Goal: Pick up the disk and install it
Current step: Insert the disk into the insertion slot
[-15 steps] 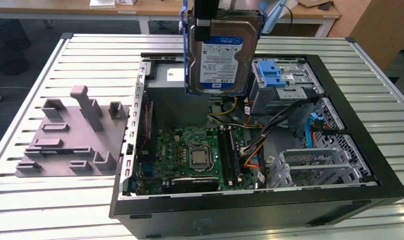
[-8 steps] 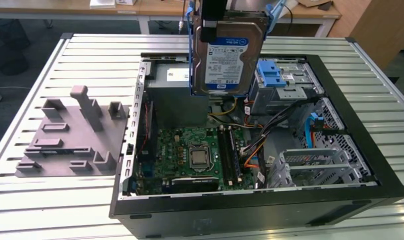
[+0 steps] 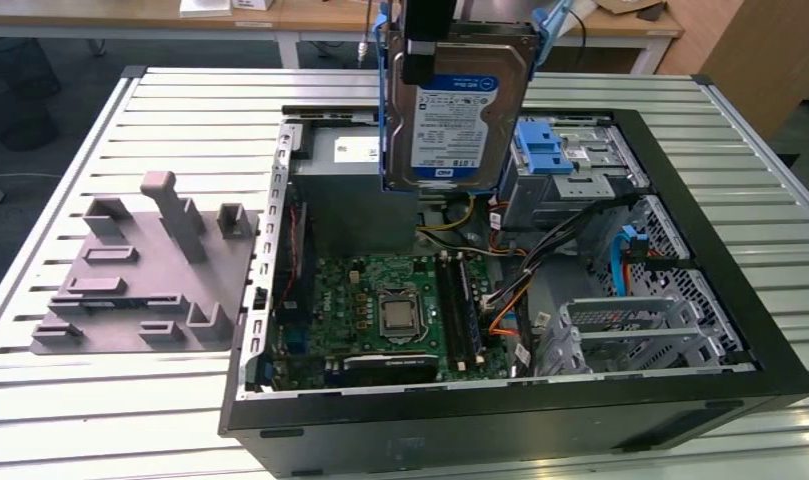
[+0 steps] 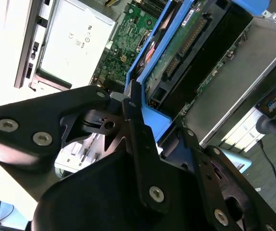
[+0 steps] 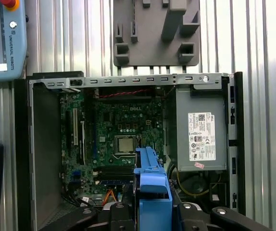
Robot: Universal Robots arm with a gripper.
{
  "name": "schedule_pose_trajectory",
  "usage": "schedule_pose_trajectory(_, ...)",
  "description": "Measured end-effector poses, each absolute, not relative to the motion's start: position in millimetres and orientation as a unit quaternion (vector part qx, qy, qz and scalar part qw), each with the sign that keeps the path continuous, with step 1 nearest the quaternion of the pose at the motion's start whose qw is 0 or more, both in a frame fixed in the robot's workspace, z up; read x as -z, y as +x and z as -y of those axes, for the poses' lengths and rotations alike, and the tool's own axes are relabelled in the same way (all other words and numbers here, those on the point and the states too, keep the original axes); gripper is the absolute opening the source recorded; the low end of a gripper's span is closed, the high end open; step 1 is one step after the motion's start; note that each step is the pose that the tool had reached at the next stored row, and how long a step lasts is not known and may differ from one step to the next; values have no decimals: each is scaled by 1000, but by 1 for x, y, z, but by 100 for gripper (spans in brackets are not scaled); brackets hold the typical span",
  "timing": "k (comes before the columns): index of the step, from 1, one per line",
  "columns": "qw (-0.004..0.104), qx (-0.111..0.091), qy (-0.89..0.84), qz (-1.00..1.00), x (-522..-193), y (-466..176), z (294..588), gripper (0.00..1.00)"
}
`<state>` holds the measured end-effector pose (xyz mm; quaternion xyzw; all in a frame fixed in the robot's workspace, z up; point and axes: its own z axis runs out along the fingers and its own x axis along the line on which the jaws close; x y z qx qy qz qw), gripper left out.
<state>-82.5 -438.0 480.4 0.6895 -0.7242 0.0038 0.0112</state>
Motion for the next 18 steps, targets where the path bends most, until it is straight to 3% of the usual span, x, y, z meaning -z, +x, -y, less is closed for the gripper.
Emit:
schedule_pose_trajectory(7, 11, -4, 690, 724, -480, -82, 440, 36)
schedule_pose_trajectory(18, 11, -4, 690, 724, -480, -82, 475, 36)
